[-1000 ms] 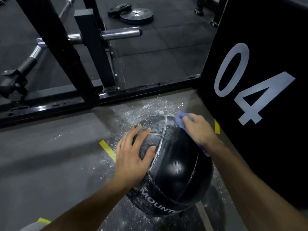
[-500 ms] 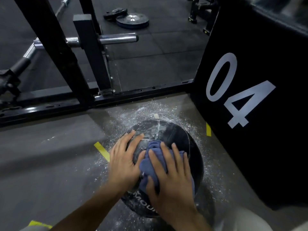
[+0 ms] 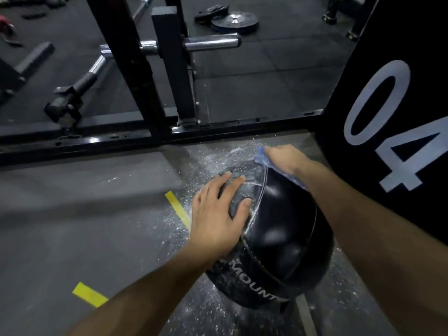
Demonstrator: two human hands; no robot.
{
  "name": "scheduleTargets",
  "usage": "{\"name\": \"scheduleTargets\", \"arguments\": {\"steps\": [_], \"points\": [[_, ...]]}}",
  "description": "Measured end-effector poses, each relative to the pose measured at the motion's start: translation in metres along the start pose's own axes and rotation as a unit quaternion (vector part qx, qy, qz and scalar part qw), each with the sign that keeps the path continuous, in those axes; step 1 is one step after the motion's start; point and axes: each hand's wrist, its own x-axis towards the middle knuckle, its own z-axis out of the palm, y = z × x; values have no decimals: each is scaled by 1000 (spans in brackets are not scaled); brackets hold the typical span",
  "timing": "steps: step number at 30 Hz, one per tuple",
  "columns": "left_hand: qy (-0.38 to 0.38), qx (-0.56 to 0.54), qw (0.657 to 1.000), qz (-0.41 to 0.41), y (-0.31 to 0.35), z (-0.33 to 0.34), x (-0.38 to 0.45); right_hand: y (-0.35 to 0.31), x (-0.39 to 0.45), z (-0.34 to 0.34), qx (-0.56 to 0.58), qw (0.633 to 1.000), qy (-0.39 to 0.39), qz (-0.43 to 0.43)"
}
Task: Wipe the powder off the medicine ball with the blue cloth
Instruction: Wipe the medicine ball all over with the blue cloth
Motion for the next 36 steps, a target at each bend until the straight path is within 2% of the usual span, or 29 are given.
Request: {"name": "scheduleTargets", "arguments": {"steps": [3, 7, 10, 14, 16, 20, 22, 24, 26, 28, 30, 31, 34, 36], "points": [[6, -8, 1000, 2, -3, 2, 7, -12, -20, -3, -7, 999, 32, -13], [8, -30, 999, 38, -29, -4, 5, -23, -93, 21, -122, 976, 124, -127], [-6, -55, 997, 61, -46, -11, 21, 1, -161, 69, -230, 920, 222, -226], [-11, -84, 992, 96, -49, -7, 29, 49, -205, 113, -359, 832, 203, -371], [-5, -87, 991, 105, -48, -6, 21, 64, -203, 109, -367, 815, 206, -399], [-18, -55, 993, 107, -33, -8, 19, 68, -186, 82, -234, 872, 275, -331], [-27, -41, 994, 102, -22, -8, 21, 69, -167, 56, -142, 914, 298, -237], [-23, -28, 994, 106, -16, -6, 18, 69, -142, 26, -11, 954, 274, -124], [-15, -20, 993, 113, -12, -4, 13, 68, -126, 4, 145, 962, 230, -6], [-13, -16, 993, 118, -9, -2, 8, 73, -122, -1, 278, 945, 169, 39], [-10, -14, 993, 119, -6, 0, 5, 68, -133, 3, 265, 951, 158, 33], [-8, -15, 993, 118, -6, 1, 4, 62, -139, 6, 221, 959, 177, 10], [-11, -13, 993, 118, -5, 2, 3, 47, -158, 24, 7, 968, 229, -97], [-23, -18, 993, 117, -3, 1, 8, 43, -177, 49, -147, 941, 260, -161]]}}
